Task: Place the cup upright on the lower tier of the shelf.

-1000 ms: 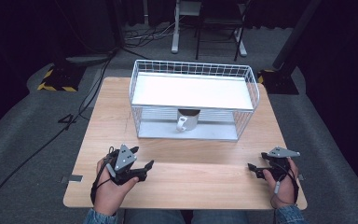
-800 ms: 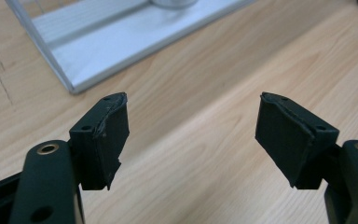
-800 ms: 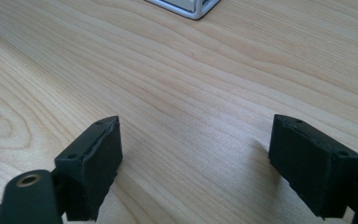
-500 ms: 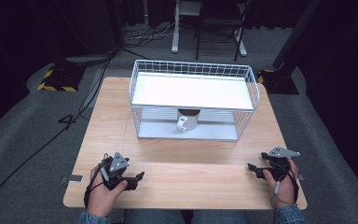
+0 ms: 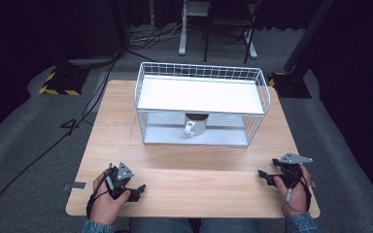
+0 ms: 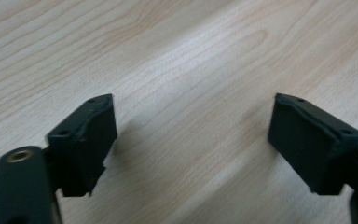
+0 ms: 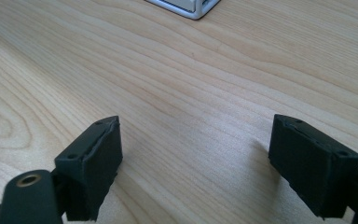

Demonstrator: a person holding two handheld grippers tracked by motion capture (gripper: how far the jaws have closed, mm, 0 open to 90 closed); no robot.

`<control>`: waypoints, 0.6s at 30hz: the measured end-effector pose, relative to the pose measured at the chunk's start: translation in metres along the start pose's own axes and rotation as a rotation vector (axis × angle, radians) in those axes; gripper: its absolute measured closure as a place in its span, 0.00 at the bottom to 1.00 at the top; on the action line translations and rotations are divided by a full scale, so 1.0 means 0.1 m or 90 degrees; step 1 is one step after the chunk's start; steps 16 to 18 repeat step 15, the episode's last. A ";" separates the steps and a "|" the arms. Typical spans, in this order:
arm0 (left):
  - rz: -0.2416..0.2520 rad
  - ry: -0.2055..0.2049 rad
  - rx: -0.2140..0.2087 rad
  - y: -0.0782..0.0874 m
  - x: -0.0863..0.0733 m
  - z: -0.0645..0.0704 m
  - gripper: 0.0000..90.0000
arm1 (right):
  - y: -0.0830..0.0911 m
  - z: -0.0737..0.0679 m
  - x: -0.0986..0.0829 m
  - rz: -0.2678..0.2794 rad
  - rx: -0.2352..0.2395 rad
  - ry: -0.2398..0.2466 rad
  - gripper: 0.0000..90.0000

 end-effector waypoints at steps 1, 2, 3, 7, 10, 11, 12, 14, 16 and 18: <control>0.012 -0.003 0.001 -0.01 -0.01 -0.01 0.16 | 0.00 0.00 0.00 0.000 0.000 0.000 0.20; 0.019 -0.006 0.000 -0.02 -0.01 -0.01 0.15 | 0.00 0.00 0.00 0.000 0.000 0.001 0.20; 0.031 0.001 0.001 -0.04 -0.01 -0.01 0.13 | 0.00 0.00 0.00 0.000 0.000 0.000 0.20; 0.031 -0.001 0.003 -0.04 0.00 -0.02 0.12 | 0.00 0.00 0.00 0.000 0.000 0.000 0.20; 0.030 0.003 0.000 -0.05 0.00 -0.02 0.11 | 0.00 0.00 0.00 0.000 0.000 0.001 0.20; 0.029 -0.001 0.001 -0.05 0.00 -0.02 0.11 | 0.00 0.00 0.00 0.000 0.000 0.000 0.20; 0.032 0.000 -0.001 -0.05 0.00 -0.03 0.11 | 0.00 0.00 0.00 0.000 0.000 0.001 0.20; 0.032 -0.005 0.000 -0.06 0.01 -0.04 0.11 | 0.00 0.00 0.00 0.000 0.000 0.001 0.20; 0.033 -0.003 0.001 -0.06 0.01 -0.03 0.11 | 0.00 0.00 0.00 0.000 0.000 0.001 0.20; 0.033 -0.003 0.001 -0.06 0.01 -0.03 0.11 | 0.00 0.00 0.00 0.000 0.000 0.001 0.20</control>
Point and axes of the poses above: each handheld gripper's, and its own axes: y roughly backward along the jaws, x roughly out of its top, z roughly to its right, the point moved 5 cm from there along -y, roughly forward along the jaws, and after that the axes turned 1 degree about -y, right-handed, at the moved point
